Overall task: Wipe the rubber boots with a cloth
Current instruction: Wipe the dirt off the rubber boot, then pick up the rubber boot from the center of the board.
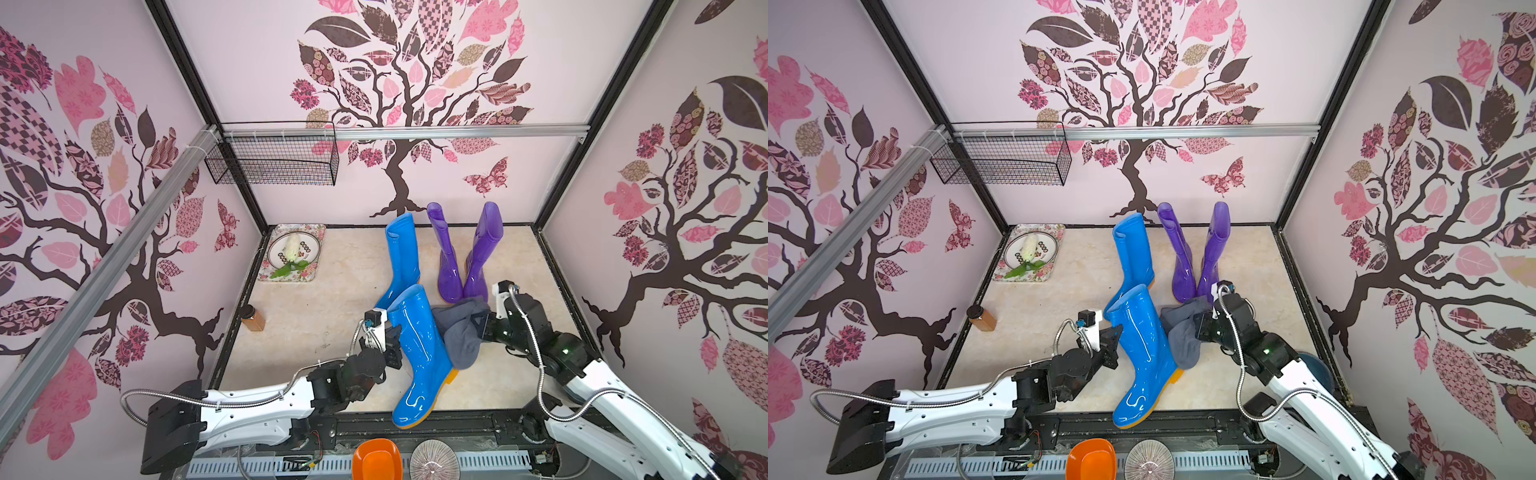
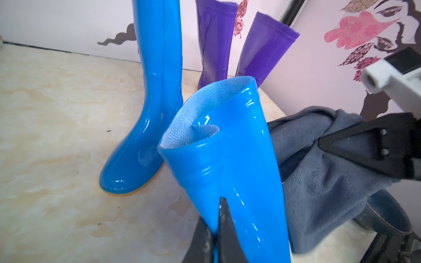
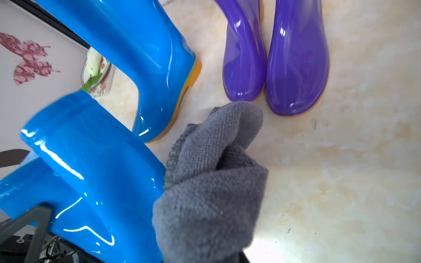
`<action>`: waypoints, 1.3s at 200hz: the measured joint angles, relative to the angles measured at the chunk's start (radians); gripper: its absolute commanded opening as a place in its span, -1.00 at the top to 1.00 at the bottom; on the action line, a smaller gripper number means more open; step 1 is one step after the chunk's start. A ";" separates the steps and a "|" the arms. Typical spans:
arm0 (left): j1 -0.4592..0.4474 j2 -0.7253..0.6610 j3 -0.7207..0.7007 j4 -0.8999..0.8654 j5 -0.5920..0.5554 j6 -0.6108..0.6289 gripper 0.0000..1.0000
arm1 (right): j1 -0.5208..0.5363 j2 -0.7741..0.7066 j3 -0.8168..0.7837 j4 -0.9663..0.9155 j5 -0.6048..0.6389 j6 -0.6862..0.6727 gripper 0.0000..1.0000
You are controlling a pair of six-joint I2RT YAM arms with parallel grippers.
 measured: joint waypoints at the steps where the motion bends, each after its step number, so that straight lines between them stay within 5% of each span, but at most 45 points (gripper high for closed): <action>1: 0.000 0.000 0.001 0.000 0.000 0.002 1.00 | 0.000 -0.002 0.003 -0.003 0.002 -0.001 1.00; 81: 0.000 -0.035 0.114 -0.068 0.018 0.118 1.00 | 0.000 -0.103 0.317 -0.204 0.149 -0.076 1.00; 152: 0.005 -0.144 0.222 -0.266 -0.002 0.267 1.00 | 0.000 -0.120 0.352 -0.290 0.169 -0.114 1.00; 227: 0.186 -0.278 0.255 -0.439 -0.032 0.420 1.00 | 0.000 -0.136 0.319 -0.291 0.167 -0.114 1.00; 260: 0.352 -0.246 0.273 -0.452 -0.005 0.474 1.00 | 0.000 -0.147 0.282 -0.290 0.145 -0.101 1.00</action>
